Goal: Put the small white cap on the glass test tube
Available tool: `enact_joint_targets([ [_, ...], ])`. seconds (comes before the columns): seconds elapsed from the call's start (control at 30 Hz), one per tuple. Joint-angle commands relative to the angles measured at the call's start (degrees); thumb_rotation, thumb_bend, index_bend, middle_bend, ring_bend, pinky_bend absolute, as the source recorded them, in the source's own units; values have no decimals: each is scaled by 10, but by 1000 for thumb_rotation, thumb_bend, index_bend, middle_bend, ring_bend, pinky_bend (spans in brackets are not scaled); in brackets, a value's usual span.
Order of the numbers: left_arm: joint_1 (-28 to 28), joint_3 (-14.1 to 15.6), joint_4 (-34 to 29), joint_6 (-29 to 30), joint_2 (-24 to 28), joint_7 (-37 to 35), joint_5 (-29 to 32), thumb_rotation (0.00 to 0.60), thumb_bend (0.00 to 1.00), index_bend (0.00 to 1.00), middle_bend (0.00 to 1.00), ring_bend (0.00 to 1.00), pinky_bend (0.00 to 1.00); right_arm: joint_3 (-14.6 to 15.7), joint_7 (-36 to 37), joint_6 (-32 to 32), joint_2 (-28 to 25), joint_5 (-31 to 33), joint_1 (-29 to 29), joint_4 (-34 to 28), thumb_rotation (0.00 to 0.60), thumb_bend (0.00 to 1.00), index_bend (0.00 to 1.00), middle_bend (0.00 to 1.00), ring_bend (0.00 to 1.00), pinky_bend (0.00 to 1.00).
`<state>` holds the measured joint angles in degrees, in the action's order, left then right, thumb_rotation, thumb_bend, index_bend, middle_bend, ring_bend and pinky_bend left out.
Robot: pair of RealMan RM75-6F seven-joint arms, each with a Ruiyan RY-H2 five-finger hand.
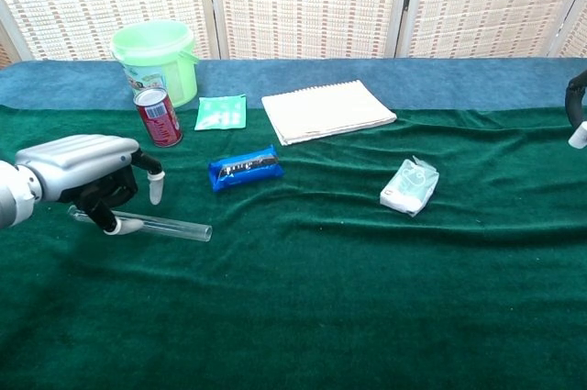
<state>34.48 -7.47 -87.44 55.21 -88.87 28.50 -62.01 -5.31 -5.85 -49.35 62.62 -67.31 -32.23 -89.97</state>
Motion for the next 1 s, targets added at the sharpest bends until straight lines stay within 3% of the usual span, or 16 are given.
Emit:
enact_joint_targets([
  [0.03,5,1,5,5,-9,11,14,600,342,497,906,851,823,0,4,1,1,-2,0,3,600,612,707,986,1000,1000],
  [1.0,11,16,34,22,-23,24,62,600,364,552,909,852,823,2,9,11,11,-4,-3,12,600,613,708,986,1000,1000],
])
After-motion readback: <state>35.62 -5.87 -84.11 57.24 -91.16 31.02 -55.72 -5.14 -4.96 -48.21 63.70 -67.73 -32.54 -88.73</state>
